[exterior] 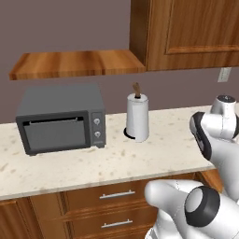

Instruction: Organize the utensils by type. Pick up the wooden spoons from the counter and place them in the open cabinet. Then pick up the metallic utensils from the counter and place them in the open drawer.

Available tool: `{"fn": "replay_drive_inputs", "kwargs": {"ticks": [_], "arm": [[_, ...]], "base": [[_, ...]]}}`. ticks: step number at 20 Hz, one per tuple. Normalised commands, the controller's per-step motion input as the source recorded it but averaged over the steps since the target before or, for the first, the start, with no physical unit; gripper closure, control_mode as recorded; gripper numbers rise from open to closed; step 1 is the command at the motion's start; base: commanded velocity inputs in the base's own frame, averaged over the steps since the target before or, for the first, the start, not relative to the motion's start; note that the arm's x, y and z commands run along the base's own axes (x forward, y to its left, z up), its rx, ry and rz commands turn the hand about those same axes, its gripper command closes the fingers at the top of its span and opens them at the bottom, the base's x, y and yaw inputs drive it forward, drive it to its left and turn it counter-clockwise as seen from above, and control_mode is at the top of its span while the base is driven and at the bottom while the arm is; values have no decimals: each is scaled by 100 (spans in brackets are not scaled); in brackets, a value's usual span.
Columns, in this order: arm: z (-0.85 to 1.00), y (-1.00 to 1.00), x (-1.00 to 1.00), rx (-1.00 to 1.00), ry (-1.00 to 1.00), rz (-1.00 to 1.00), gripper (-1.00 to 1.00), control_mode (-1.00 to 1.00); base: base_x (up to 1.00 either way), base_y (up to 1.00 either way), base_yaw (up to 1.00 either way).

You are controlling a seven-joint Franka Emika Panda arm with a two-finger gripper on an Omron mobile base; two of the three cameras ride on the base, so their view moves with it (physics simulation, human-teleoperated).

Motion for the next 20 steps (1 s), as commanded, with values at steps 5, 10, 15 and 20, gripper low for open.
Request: {"fn": "replay_drive_inputs", "kwargs": {"ticks": [5,10,15,20], "arm": [[-1,-59,-8,0,5,-57,100,-100],[-8,-66,-12,0,0,-58,100,-100],[-11,-67,-21,2,0,-46,100,-100],[-17,-50,-28,4,0,-31,100,-100]], "base": [[0,0,0],[0,0,0],[0,0,0],[0,0,0]]}}
